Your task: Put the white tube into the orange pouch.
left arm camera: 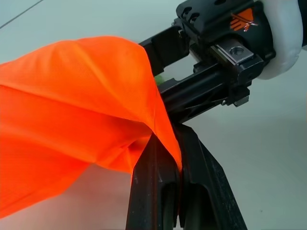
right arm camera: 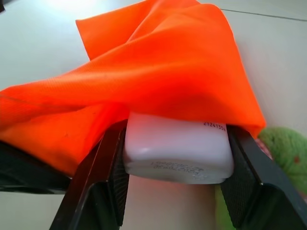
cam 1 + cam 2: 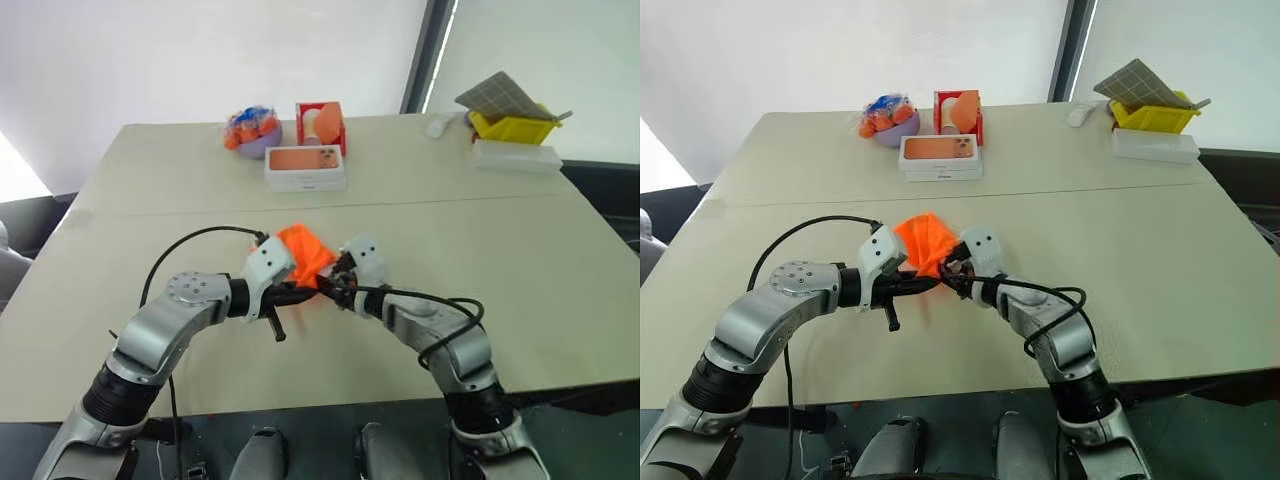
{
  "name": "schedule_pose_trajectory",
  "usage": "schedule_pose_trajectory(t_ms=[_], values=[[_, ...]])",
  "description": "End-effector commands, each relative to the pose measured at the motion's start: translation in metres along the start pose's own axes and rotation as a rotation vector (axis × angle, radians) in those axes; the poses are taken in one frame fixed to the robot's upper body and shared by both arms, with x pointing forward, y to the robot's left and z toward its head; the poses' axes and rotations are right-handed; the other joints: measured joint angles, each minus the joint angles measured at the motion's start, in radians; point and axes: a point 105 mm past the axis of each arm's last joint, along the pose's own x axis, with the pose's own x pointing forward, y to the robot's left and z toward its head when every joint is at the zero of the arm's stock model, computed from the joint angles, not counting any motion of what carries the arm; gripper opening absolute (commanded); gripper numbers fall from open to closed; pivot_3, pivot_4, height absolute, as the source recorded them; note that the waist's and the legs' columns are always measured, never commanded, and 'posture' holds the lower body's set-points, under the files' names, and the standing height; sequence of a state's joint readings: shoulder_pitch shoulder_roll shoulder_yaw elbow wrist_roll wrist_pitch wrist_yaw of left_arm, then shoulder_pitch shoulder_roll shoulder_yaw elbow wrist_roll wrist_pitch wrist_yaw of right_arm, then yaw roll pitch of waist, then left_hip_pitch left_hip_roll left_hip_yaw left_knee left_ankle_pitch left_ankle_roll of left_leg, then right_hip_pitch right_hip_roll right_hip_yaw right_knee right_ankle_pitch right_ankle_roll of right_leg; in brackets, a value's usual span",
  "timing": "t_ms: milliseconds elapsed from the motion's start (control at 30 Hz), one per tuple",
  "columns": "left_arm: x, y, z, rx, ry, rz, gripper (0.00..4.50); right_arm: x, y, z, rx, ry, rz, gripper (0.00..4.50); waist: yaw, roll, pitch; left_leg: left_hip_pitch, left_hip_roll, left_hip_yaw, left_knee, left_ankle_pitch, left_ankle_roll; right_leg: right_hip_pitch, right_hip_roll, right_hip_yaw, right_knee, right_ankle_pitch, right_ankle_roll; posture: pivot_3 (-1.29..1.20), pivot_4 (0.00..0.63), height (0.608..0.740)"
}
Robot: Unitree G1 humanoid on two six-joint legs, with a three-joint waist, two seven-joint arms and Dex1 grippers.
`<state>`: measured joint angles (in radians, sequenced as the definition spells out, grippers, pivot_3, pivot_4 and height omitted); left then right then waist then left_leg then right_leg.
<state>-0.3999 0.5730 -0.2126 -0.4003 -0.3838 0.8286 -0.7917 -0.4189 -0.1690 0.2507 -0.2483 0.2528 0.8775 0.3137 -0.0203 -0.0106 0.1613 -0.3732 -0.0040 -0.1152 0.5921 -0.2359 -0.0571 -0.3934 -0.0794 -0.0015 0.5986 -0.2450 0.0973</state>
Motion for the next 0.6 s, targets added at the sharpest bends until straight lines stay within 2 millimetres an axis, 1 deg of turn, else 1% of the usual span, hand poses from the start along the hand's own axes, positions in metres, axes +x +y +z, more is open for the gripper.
schedule_pose_trajectory(t_ms=[33, 100, 167, 200, 267, 300, 433, 600], values=[[0.002, -0.02, 0.014, 0.043, -0.053, -0.086, 0.0, 0.009, 0.001, 0.017, -0.122, -0.031, -0.021, 1.99, 0.0, 0.0, 0.0, 0.0, 0.0, 0.0, 0.0, 0.0, 0.0, 0.0, 0.0, 0.0, 0.0, 0.0, -0.001, 0.0, 0.15, 0.74], [0.0, -0.018, 0.012, 0.041, -0.048, -0.073, 0.0, 0.012, 0.003, 0.017, -0.138, -0.022, -0.011, 1.99, 0.001, 0.0, 0.0, 0.0, 0.0, 0.0, 0.0, 0.0, 0.0, 0.0, 0.0, 0.0, 0.0, 0.001, -0.001, 0.0, 0.15, 0.74], [-0.005, -0.012, 0.007, 0.03, -0.041, -0.038, 0.0, 0.011, 0.005, 0.018, -0.141, -0.03, 0.011, 3.0, 0.0, 0.0, 0.0, 0.0, 0.0, 0.0, 0.0, 0.0, 0.0, 0.0, 0.0, 0.0, 0.0, 0.001, -0.001, 0.0, 0.15, 0.74], [-0.007, -0.009, 0.005, 0.021, -0.039, -0.022, 0.0, 0.01, 0.007, 0.018, -0.14, -0.034, 0.024, 3.3, 0.0, 0.0, 0.0, 0.0, 0.0, 0.0, 0.0, 0.0, 0.0, 0.0, 0.0, 0.0, 0.0, 0.001, -0.001, 0.0, 0.15, 0.74], [-0.014, -0.001, -0.003, -0.008, -0.03, 0.021, 0.0, 0.004, 0.009, 0.02, -0.156, -0.055, 0.045, 4.39, 0.001, 0.0, 0.0, 0.0, 0.0, 0.0, 0.0, 0.0, 0.0, 0.0, 0.0, 0.0, 0.0, 0.001, -0.001, 0.0, 0.15, 0.74], [-0.018, 0.003, -0.006, -0.023, -0.03, 0.039, 0.0, -0.001, 0.011, 0.021, -0.181, -0.071, 0.065, 4.46, 0.001, 0.0, 0.0, 0.0, 0.0, 0.0, 0.0, 0.0, 0.0, 0.0, 0.0, 0.0, 0.0, 0.001, -0.001, 0.0, 0.15, 0.74], [-0.029, 0.016, -0.015, -0.086, -0.046, 0.102, 0.0, -0.021, 0.022, 0.024, -0.228, -0.123, 0.159, 4.46, 0.003, 0.0, 0.0, 0.0, 0.0, 0.0, 0.0, 0.0, 0.0, 0.0, 0.0, 0.0, 0.0, -0.001, 0.001, 0.0, 0.15, 0.74], [-0.041, 0.036, -0.023, -0.162, -0.084, 0.196, 0.0, -0.043, 0.022, 0.022, -0.257, -0.137, 0.231, 4.46, 0.003, 0.0, 0.0, 0.0, 0.0, 0.0, 0.0, 0.0, 0.0, 0.001, 0.0, 0.0, -0.001, -0.001, 0.001, 0.0, 0.15, 0.74]])
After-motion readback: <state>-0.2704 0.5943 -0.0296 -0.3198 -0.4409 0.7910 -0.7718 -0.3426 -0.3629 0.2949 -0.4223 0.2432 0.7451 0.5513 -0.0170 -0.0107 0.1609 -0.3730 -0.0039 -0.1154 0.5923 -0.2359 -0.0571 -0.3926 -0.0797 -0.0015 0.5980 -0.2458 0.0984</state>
